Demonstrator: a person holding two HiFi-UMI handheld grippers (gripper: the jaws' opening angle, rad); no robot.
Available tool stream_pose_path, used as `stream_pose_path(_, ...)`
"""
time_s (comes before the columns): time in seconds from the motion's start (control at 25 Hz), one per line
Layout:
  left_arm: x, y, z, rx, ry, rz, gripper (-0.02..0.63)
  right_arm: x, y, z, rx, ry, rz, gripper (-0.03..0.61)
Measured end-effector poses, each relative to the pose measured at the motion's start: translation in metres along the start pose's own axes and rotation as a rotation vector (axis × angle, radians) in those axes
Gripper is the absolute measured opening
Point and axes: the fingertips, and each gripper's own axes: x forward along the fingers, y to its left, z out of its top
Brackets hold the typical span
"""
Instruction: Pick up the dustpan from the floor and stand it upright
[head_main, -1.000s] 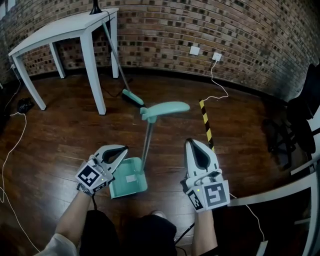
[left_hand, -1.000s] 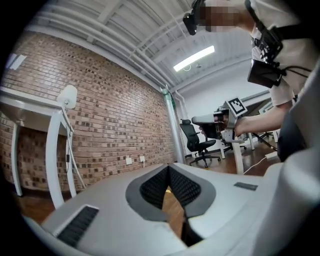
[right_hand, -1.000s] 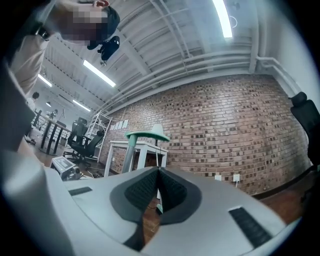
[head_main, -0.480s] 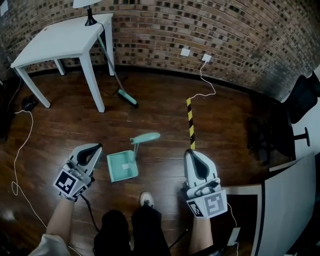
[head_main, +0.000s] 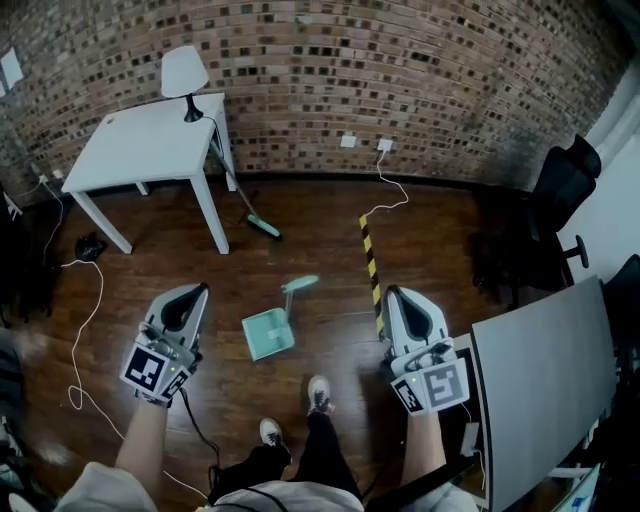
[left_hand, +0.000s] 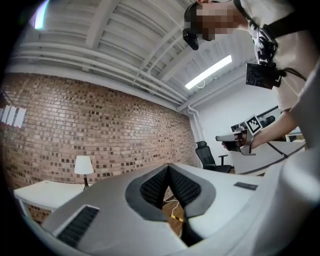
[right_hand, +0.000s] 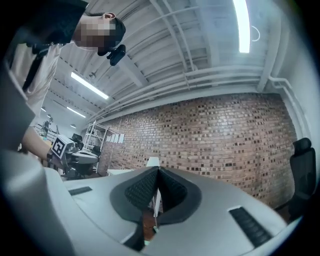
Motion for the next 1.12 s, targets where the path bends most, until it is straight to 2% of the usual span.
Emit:
stream_pose_path(0.16, -0.032, 0.006, 0.04, -0.035, -0.021, 0.04, 0.011, -0.01, 0.01, 0.052, -0.002, -0.059, -0.024, -0.002)
stream_pose_path(0.32, -0.045, 0.014, 0.059, -0.034, -0.024, 0.087, 0.011, -0.02, 0.014, 0.079, 0.027, -0.097, -0.046, -0.002)
stream_pose_path(0.44, -0.054, 0.01, 0.07, -0.041, -0.031, 0.104, 0.011, -0.027, 0.021, 0.082, 0.054, -0.095, -0.03, -0.002)
stream_pose_path(0.88, -0.062, -0.019, 0.087, -0.017, -0.034, 0.085, 0.011, -0.045, 0.036, 0.103, 0.056, -0.123, -0.037, -0.002)
stream_pose_path(1.12, -0.083, -0.043, 0.088, -0.009, -0.003, 0.022, 0.011, -0.079, 0.054, 0.101, 0.082, -0.096, -0.073, -0.002)
